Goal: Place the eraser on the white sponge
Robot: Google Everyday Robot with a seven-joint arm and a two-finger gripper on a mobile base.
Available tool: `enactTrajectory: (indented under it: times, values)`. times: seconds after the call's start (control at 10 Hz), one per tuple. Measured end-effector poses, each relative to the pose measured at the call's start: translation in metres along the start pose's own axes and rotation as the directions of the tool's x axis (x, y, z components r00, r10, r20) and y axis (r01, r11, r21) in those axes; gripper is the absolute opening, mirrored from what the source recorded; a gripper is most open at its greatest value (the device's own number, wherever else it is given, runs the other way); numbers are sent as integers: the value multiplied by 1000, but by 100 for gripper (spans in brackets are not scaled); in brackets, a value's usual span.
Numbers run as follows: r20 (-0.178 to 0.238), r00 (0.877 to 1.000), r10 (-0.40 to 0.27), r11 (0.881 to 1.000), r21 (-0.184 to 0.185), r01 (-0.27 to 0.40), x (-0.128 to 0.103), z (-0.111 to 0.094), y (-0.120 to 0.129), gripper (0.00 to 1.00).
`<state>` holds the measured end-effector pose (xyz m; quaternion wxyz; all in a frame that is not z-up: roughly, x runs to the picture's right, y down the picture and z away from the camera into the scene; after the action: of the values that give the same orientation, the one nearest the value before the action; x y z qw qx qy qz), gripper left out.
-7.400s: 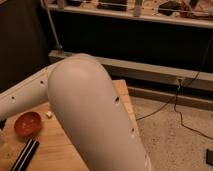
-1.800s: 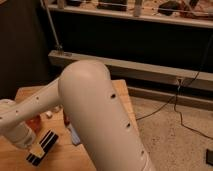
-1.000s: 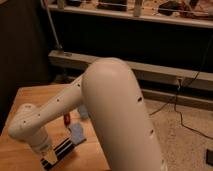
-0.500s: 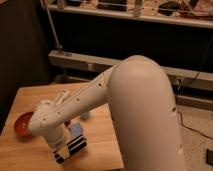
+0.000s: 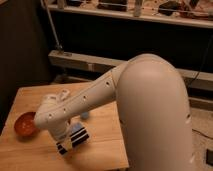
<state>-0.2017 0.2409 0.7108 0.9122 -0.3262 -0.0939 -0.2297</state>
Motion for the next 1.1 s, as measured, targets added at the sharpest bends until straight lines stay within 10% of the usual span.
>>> enactTrajectory:
  times: [0.9, 1.1]
  values:
    - [47, 999, 11, 995, 97, -15, 22, 16, -42, 2]
    - [64, 998, 5, 994, 105, -12, 23, 17, -51, 21]
